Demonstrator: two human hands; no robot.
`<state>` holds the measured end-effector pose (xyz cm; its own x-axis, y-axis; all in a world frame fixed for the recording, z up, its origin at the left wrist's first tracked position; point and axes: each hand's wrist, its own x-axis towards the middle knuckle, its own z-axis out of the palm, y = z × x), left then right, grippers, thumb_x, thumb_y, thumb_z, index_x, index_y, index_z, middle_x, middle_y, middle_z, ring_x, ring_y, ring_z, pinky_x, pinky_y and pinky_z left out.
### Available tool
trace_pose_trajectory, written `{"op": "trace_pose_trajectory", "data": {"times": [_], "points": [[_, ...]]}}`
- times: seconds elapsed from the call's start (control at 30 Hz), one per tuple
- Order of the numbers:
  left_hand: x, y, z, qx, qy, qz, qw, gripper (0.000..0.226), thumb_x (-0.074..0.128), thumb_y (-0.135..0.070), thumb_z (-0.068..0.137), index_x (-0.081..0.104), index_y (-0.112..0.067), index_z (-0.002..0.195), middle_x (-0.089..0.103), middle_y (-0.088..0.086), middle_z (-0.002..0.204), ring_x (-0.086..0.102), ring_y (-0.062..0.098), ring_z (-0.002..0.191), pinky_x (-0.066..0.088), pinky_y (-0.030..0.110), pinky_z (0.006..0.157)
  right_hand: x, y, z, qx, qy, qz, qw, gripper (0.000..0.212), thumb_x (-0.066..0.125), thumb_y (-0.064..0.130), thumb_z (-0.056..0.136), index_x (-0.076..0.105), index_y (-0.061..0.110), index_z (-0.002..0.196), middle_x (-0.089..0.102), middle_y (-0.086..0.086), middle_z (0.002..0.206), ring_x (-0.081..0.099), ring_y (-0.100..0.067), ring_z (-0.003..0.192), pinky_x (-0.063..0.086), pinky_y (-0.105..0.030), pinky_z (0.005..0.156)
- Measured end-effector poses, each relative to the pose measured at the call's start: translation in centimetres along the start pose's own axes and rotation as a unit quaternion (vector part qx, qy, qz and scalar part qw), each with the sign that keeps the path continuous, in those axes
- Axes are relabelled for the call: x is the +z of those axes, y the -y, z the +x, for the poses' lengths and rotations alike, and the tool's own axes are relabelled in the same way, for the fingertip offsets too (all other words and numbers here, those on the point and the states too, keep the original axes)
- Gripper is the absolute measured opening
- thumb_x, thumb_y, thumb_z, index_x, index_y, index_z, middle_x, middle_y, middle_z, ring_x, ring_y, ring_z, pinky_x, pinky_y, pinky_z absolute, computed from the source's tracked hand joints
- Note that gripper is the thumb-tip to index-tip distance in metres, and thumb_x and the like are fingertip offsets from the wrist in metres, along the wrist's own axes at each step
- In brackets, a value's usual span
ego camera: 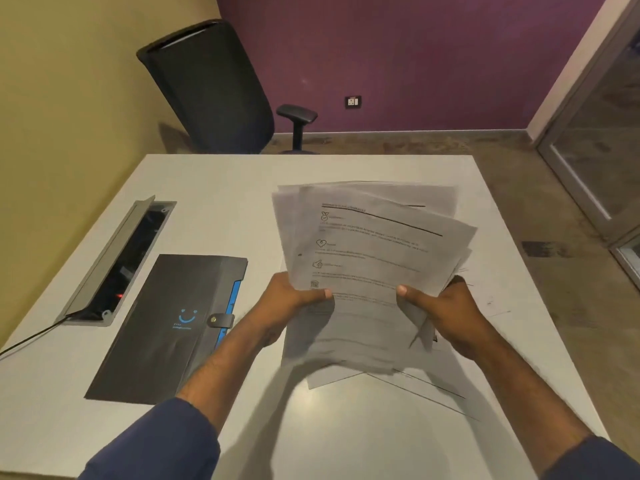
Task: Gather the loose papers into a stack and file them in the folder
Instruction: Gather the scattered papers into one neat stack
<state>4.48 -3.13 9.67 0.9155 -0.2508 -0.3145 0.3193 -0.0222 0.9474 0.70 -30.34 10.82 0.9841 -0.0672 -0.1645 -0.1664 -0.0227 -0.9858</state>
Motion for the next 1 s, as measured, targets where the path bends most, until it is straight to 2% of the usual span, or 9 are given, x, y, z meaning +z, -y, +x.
{"op": "trace_pose_trajectory", "data": {"times": [0.17, 0.27, 0.4, 0.57, 0.7, 0.77, 0.87, 0.93, 1.0], "points": [[-0.2, -1.4, 0.0, 0.102, -0.024, 0.071, 0.992, 0.051, 0.088, -0.013, 0.063, 0.073, -0.046, 0.099, 0.077, -0.011, 0.105, 0.072, 0.008, 0.098, 0.057, 0.018, 0.079, 0.3, 1.6, 0.1, -0.076, 0.005, -0.017, 0.997, 0.034, 0.078, 0.009, 0.078, 0.072, 0.038, 0.096, 0.076, 0.018, 0.095, 0.07, 0.0, 0.091, 0.054, -0.017, 0.076], [-0.5, -1.4, -0.2, 0.12, -0.025, 0.075, 0.99, 0.052, 0.088, -0.014, 0.062, 0.072, -0.046, 0.099, 0.077, -0.012, 0.103, 0.072, 0.006, 0.097, 0.055, 0.014, 0.076, 0.4, 2.0, -0.1, -0.102, 0.034, -0.029, 0.994, 0.046, 0.078, 0.012, 0.078, 0.07, 0.053, 0.096, 0.074, 0.02, 0.094, 0.069, 0.0, 0.09, 0.056, -0.018, 0.076], [-0.1, -1.5, -0.4, 0.14, -0.034, 0.079, 0.986, 0.048, 0.085, -0.009, 0.069, 0.073, -0.045, 0.099, 0.077, -0.012, 0.101, 0.073, 0.006, 0.095, 0.055, 0.015, 0.076, 0.3, 1.1, 0.2, -0.079, 0.046, -0.043, 0.995, 0.037, 0.081, 0.01, 0.076, 0.072, 0.034, 0.103, 0.075, -0.001, 0.1, 0.07, -0.02, 0.098, 0.056, -0.045, 0.089], [0.8, -1.1, -0.3, 0.161, -0.075, 0.084, 0.981, 0.058, 0.085, -0.003, 0.074, 0.072, -0.057, 0.092, 0.076, -0.023, 0.095, 0.072, 0.0, 0.09, 0.059, 0.024, 0.082, 0.8, 0.4, 0.0, -0.067, -0.031, -0.022, 0.997, 0.028, 0.078, 0.004, 0.077, 0.071, 0.027, 0.093, 0.076, 0.005, 0.088, 0.071, -0.014, 0.09, 0.055, -0.033, 0.082], [1.2, -1.1, -0.5, 0.194, -0.101, 0.046, 0.975, 0.039, 0.086, -0.009, 0.074, 0.074, -0.028, 0.105, 0.079, -0.003, 0.1, 0.074, 0.015, 0.096, 0.058, 0.026, 0.083, 1.4, 0.8, 0.0, -0.114, -0.045, -0.021, 0.992, 0.028, 0.075, 0.002, 0.08, 0.071, 0.023, 0.098, 0.075, 0.004, 0.09, 0.07, -0.01, 0.088, 0.055, -0.023, 0.078], [1.2, -1.1, -0.4, 0.195, -0.1, 0.043, 0.975, 0.037, 0.086, -0.006, 0.072, 0.073, -0.015, 0.106, 0.079, -0.003, 0.094, 0.075, 0.014, 0.089, 0.058, 0.024, 0.078, 1.6, 0.7, 0.3, -0.123, -0.048, -0.015, 0.991, 0.026, 0.077, 0.004, 0.079, 0.073, 0.027, 0.091, 0.077, 0.008, 0.086, 0.071, -0.006, 0.085, 0.055, -0.017, 0.073], [0.8, -0.8, -0.2, 0.174, -0.086, 0.03, 0.98, 0.033, 0.085, -0.003, 0.072, 0.075, -0.016, 0.1, 0.079, -0.008, 0.089, 0.075, 0.009, 0.083, 0.058, 0.023, 0.075, 1.2, -0.4, 0.7, -0.099, -0.039, 0.001, 0.994, 0.029, 0.08, 0.003, 0.075, 0.072, 0.025, 0.091, 0.077, 0.014, 0.087, 0.072, -0.002, 0.081, 0.053, -0.012, 0.066], [0.5, -0.1, 0.2, 0.147, -0.079, 0.018, 0.986, 0.033, 0.086, -0.008, 0.07, 0.078, -0.016, 0.1, 0.079, 0.002, 0.097, 0.075, 0.018, 0.093, 0.059, 0.03, 0.08, 1.0, -1.6, 0.8, -0.083, -0.031, 0.01, 0.996, 0.033, 0.079, -0.002, 0.075, 0.073, 0.022, 0.096, 0.078, 0.011, 0.092, 0.072, -0.005, 0.085, 0.055, -0.016, 0.07], [0.2, 1.0, 0.4, 0.127, -0.073, 0.027, 0.989, 0.031, 0.087, -0.014, 0.067, 0.079, -0.014, 0.097, 0.079, 0.005, 0.097, 0.074, 0.02, 0.093, 0.056, 0.028, 0.076, 1.1, -3.1, 0.5, -0.085, -0.02, 0.0, 0.996, 0.029, 0.075, -0.008, 0.076, 0.073, 0.006, 0.101, 0.077, 0.008, 0.091, 0.071, -0.006, 0.088, 0.055, -0.018, 0.078]]}}
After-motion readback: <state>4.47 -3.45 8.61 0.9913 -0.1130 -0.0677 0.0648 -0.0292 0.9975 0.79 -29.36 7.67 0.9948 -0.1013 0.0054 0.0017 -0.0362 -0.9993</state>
